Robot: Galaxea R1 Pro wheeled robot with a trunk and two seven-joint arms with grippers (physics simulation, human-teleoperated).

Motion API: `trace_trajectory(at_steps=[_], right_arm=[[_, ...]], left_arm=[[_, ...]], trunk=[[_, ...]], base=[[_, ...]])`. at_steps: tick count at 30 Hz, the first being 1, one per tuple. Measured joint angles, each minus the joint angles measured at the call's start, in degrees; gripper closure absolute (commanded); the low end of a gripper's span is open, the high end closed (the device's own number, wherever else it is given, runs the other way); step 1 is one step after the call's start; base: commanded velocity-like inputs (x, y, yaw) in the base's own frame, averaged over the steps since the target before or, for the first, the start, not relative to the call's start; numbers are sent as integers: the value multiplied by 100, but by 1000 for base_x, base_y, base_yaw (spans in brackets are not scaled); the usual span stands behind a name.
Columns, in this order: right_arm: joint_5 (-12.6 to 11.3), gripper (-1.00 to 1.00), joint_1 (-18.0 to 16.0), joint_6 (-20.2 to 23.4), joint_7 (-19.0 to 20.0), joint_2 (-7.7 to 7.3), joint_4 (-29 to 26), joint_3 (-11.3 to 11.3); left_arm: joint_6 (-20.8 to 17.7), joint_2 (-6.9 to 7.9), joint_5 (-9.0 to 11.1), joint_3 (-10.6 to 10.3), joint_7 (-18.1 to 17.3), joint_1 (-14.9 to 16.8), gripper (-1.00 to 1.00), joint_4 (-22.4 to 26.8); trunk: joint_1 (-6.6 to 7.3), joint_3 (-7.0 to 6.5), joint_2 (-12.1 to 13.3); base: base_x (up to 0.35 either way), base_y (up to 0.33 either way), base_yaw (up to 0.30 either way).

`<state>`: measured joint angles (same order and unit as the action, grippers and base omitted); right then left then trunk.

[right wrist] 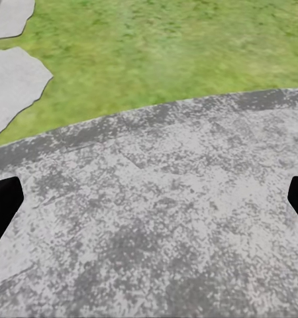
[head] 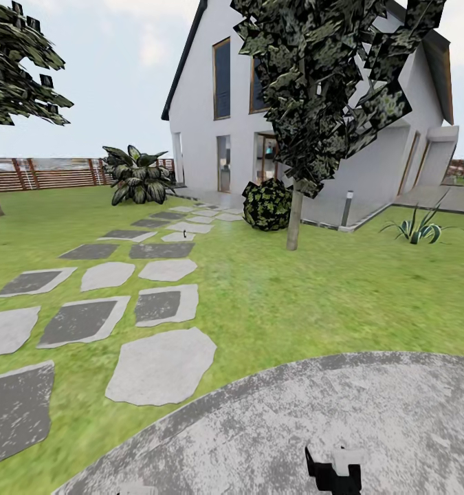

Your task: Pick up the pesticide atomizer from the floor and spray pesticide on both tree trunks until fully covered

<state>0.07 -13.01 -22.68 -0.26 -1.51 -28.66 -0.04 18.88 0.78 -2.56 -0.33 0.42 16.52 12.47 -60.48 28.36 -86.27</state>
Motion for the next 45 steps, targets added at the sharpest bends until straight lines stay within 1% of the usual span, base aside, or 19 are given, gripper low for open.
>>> trace_trajectory(at_steps=[4, 8, 10, 39, 45], right_arm=[[-2, -100, 0, 2, 0, -4, 37, -5], [-6, -100, 0, 1, 0, -7, 210, -17], [-8, -100, 0, -4, 0, -15, 291, -22], [-8, -100, 0, -9, 0, -43, 317, -22], [-8, -100, 0, -9, 0, -41, 314, -22]], left_arm=[[-5, 3, 7, 16, 15, 0, -100, 1], [-18, 5, 16, 18, 19, 5, -100, 7], [-31, 37, 26, 17, -6, 14, -100, 3], [-40, 53, 11, 13, -58, 0, -100, -11], [-43, 51, -6, -17, -59, 0, -100, -25]], trunk=[[-88, 80, -160], [-176, 179, -321], [-220, 233, -401], [-857, 1017, -1564], [-988, 1180, -1805]], base=[[0, 0, 0], [0, 0, 0], [0, 0, 0], [0, 0, 61], [0, 0, 66]])
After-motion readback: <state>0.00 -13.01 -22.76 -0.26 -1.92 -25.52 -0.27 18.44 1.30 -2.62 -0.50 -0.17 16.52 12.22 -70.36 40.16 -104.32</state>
